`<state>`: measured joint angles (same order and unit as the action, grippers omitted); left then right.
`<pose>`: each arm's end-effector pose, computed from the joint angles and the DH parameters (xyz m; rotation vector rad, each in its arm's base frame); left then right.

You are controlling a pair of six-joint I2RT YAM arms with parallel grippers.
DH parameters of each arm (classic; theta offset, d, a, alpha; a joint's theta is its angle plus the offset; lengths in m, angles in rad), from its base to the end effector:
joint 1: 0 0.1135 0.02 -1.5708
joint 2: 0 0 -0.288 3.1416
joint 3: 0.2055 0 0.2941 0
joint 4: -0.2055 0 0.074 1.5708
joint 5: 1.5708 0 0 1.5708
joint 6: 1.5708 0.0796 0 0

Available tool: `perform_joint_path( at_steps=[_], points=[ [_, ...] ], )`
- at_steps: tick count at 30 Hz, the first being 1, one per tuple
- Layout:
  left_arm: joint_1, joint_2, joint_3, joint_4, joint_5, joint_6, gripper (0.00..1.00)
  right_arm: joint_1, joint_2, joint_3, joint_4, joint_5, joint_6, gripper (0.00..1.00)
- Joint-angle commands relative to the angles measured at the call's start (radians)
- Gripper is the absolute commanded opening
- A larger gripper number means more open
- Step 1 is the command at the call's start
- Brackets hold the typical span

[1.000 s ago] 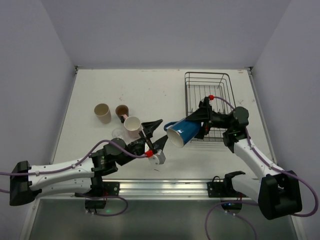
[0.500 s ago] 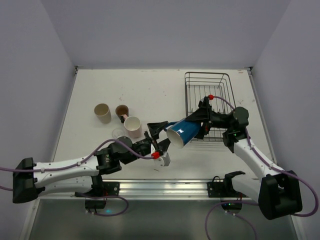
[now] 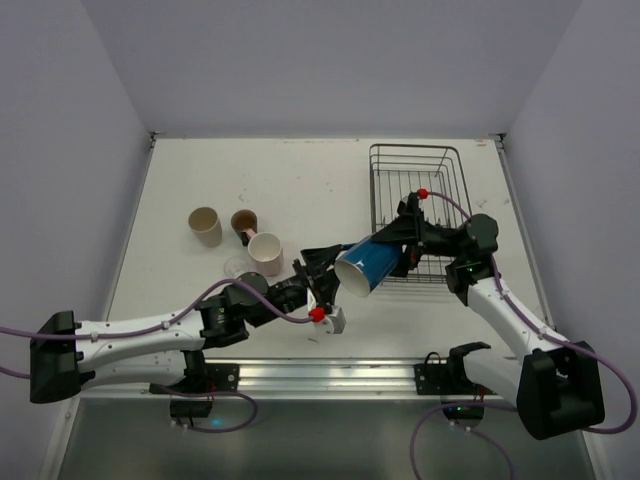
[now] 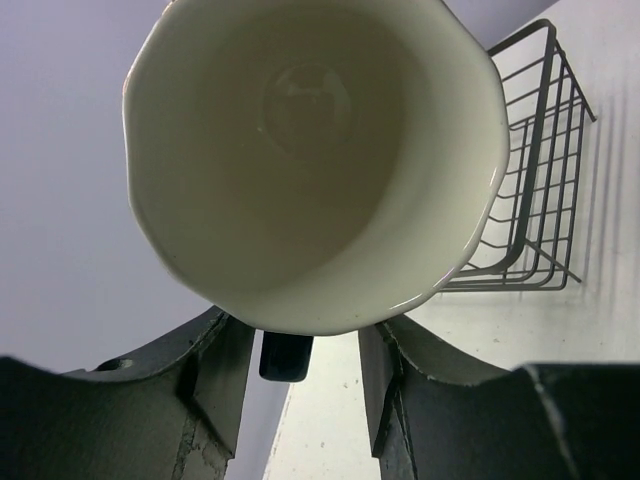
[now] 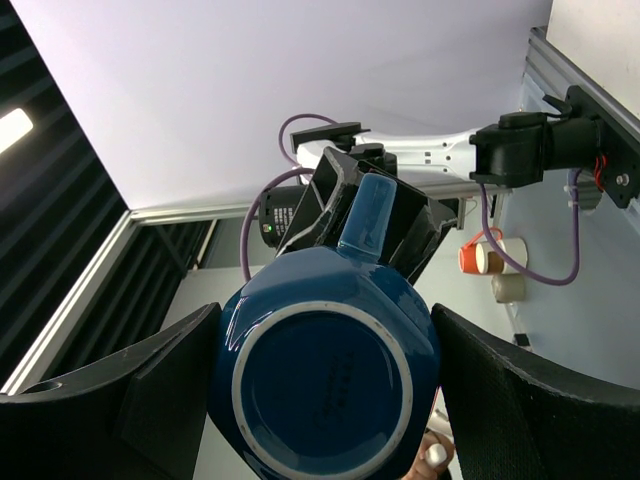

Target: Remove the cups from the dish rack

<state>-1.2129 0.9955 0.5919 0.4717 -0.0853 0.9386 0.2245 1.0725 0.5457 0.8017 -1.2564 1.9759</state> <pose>0.1131 -0.2829 0.3077 1.2903 0.7746 -0.1565 0.2330 0.1309 0.3004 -0.2319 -2.0819 -2.2775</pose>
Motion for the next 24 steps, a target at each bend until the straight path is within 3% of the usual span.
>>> perform_joint_path(
  at_steps=[1, 11, 14, 17, 24],
  points=[
    [0.004, 0.006, 0.011, 0.116, 0.007, 0.037, 0.47, 0.007, -0.026, 0.053, 0.070, 0.011, 0.325, 0.00],
    [0.029, 0.025, 0.009, 0.177, 0.015, 0.061, 0.34, 0.007, -0.036, 0.043, 0.070, 0.012, 0.328, 0.00],
    [0.029, 0.035, 0.017, 0.174, 0.018, 0.071, 0.22, 0.007, -0.034, 0.046, 0.071, 0.012, 0.328, 0.00],
    [0.029, 0.045, 0.037, 0.142, 0.019, 0.077, 0.00, 0.007, -0.031, 0.056, 0.071, 0.011, 0.324, 0.00],
    [0.030, 0.032, 0.043, 0.088, 0.050, 0.043, 0.00, 0.007, -0.022, 0.063, 0.076, 0.011, 0.317, 0.00]
  ],
)
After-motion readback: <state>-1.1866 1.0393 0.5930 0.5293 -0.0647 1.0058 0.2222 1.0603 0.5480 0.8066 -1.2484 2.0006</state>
